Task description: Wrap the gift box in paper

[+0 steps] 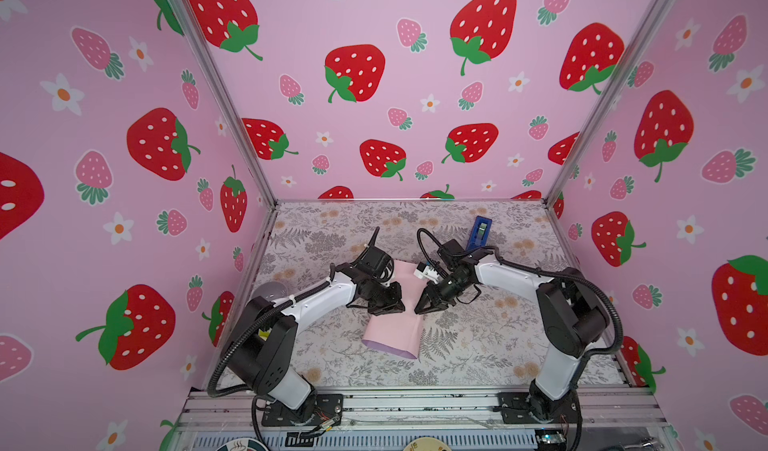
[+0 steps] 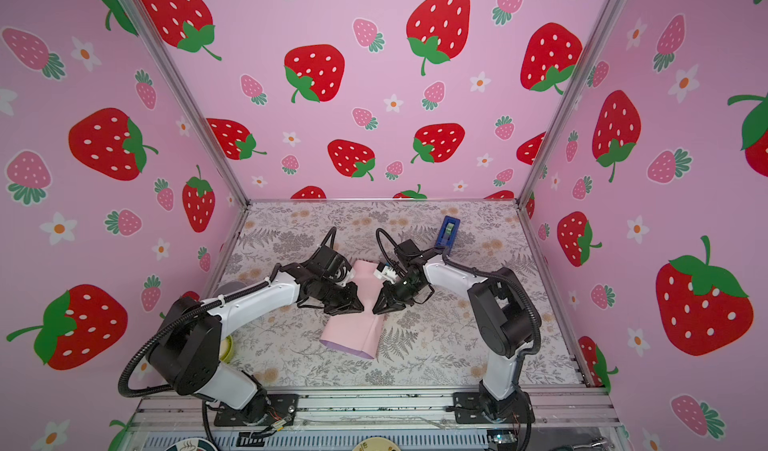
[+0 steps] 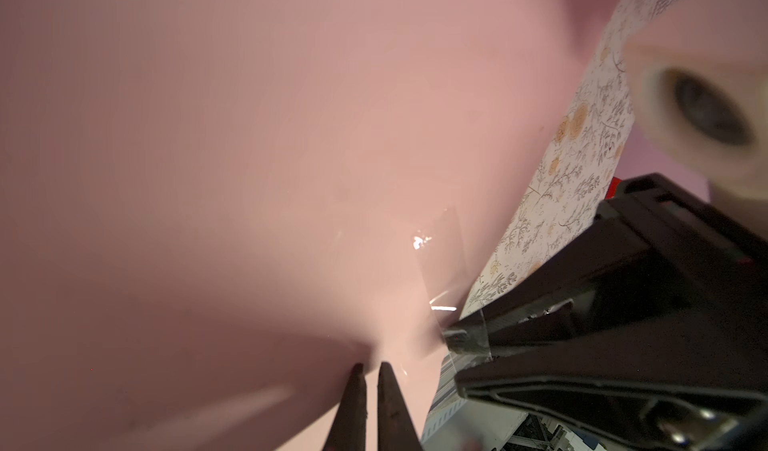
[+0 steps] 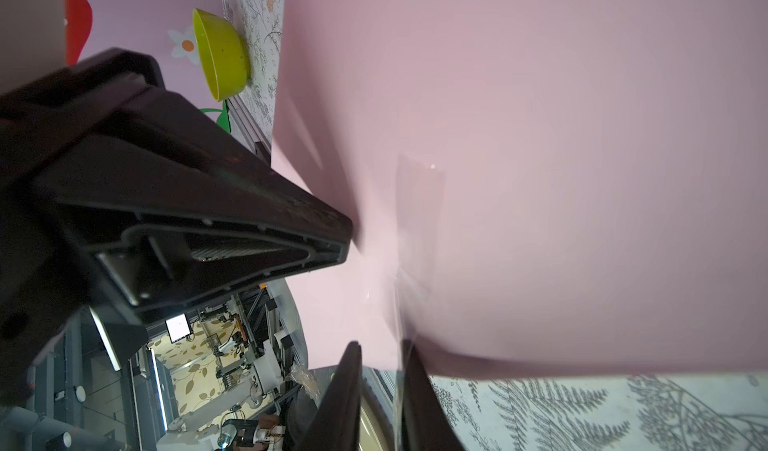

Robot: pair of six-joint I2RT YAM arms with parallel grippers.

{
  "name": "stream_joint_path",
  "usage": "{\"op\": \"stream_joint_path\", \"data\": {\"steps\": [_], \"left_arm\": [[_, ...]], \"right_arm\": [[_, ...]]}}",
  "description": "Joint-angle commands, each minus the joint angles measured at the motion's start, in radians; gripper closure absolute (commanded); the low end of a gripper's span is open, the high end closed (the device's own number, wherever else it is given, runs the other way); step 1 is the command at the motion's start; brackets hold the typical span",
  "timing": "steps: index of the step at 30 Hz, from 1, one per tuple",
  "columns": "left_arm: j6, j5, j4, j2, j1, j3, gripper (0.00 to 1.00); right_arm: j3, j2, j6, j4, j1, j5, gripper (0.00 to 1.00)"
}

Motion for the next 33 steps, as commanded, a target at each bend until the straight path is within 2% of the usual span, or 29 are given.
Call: {"op": "stream_joint_path", "data": {"steps": [1,7,13,16,21,33], "left_arm": [[0.009,-0.070,-0.096,0.069,-0.009,-0.032,0.88],[0.010,-0.067,-0.094,0.073,-0.009,-0.034,0.88],[0.010,-0.068,-0.091,0.072,-0.008,-0.035,0.88],[0.010,-0.069,-0.093,0.071,-0.008,-0.037,0.88],[0.009,-0.068,-0.093,0.072,-0.009,-0.037,0.88],[0.009,-0.068,-0.092,0.073,-0.009,-0.041,0.88]], "right_arm": [[0.023,0.002,0.012,-0.039,-0.004,-0.019,0.73],[0.029,-0.007,0.033,-0.048,-0.004,-0.050,0.65],[0.032,-0.002,0.043,-0.051,-0.005,-0.048,0.63],[0.033,-0.014,0.057,-0.054,-0.007,-0.030,0.57],[0.037,-0.010,0.071,-0.062,-0.008,-0.043,0.52],[0.057,0.034,0.072,-0.096,-0.011,-0.025,0.49]]}}
